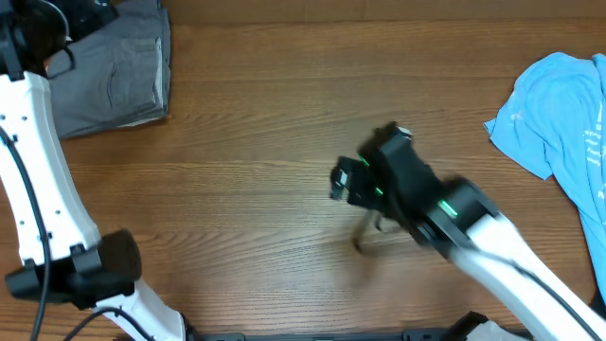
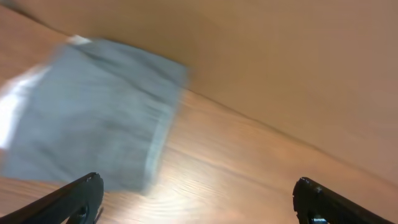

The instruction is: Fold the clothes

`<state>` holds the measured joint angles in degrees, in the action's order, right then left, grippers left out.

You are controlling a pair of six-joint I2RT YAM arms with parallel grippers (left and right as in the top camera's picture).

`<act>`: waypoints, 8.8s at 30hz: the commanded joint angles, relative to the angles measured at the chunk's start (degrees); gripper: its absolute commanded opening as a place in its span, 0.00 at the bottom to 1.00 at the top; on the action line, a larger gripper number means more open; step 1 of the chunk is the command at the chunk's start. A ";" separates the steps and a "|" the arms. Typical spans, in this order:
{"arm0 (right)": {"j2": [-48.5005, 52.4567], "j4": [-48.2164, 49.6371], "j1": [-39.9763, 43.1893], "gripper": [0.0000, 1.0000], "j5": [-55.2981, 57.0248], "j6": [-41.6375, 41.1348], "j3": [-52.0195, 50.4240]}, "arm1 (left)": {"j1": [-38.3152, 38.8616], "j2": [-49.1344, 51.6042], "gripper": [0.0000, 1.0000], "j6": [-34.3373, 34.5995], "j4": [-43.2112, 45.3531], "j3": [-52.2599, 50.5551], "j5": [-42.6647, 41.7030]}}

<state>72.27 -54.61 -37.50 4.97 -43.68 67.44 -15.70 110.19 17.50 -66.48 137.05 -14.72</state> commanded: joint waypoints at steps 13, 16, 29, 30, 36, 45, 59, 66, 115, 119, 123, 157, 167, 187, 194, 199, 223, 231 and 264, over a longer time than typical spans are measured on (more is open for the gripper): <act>-34.01 -16.44 -3.80 0.98 11.47 -14.45 0.44 | 22.23 -23.39 1.00 -4.70 -20.31 0.37 -7.50; -35.85 -19.56 -3.80 0.98 11.47 -17.07 0.44 | 25.33 -26.45 1.00 -4.85 -23.12 0.37 -6.10; -38.86 -22.67 -3.80 0.90 10.03 -21.14 0.42 | 27.41 -44.87 1.00 -4.83 -30.29 -0.90 -4.79; -38.88 -22.62 -3.80 0.90 10.03 -21.35 0.42 | 27.36 -46.75 1.00 -4.87 -30.29 -1.79 -4.72; -38.91 -22.67 -3.80 0.89 11.50 -22.40 0.39 | 27.26 -57.77 1.00 -4.74 -29.22 -13.14 -4.20; -39.71 -22.45 -3.80 0.86 18.14 -22.38 0.39 | 27.26 -79.73 1.00 -2.64 -9.66 -48.41 -5.46; -40.24 -15.63 -3.80 1.00 37.44 -17.44 0.39 | 27.26 -86.62 1.00 -0.11 -0.94 -72.57 -3.98; -40.24 -15.82 -3.80 1.00 37.42 -17.42 0.39 | 27.26 -86.62 1.00 -0.13 -1.01 -77.05 -2.69; -54.95 -17.77 27.69 1.00 27.30 -17.35 -9.01 | 27.26 -86.62 1.00 -0.13 -1.22 -77.46 -2.69; -57.31 -8.00 31.17 1.00 21.29 -14.14 -18.01 | 27.26 -86.62 1.00 -0.13 -1.22 -77.46 -2.69; -60.15 9.31 31.47 1.00 10.67 1.33 -28.41 | 27.26 -86.62 1.00 -0.13 -1.22 -77.46 -2.69; -72.11 55.28 37.59 1.00 -5.57 25.70 -67.04 | 27.26 -86.62 1.00 -0.11 -1.22 -77.46 -2.69; -72.11 49.75 37.57 1.00 -6.16 33.16 -66.99 | 27.26 -86.62 1.00 -0.13 -1.22 -77.46 -2.69; -72.11 49.79 37.90 1.00 -5.73 33.68 -66.99 | 27.26 -86.62 1.00 -0.13 -1.22 -77.46 -2.69; -72.11 49.79 37.90 1.00 -5.73 33.68 -66.99 | 27.26 -86.62 1.00 -0.13 -1.22 -77.46 -2.69; -72.11 49.79 37.90 1.00 -5.73 33.68 -66.99 | 27.26 -86.62 1.00 -0.11 -1.22 -77.46 -2.69; -72.11 49.79 37.90 1.00 -5.73 33.68 -66.99 | 20.55 -101.15 1.00 -5.68 36.37 -112.21 -2.84; -72.11 49.79 37.90 1.00 -5.73 33.68 -66.99 | 19.78 -106.09 1.00 -5.70 54.71 -126.84 4.13; -72.11 49.79 37.90 1.00 -5.73 33.68 -66.99 | 18.29 -109.98 1.00 -8.33 62.12 -136.78 13.46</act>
<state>0.84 -5.13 0.01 -0.21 -11.29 1.06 2.87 0.97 10.31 -4.32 0.62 -2.22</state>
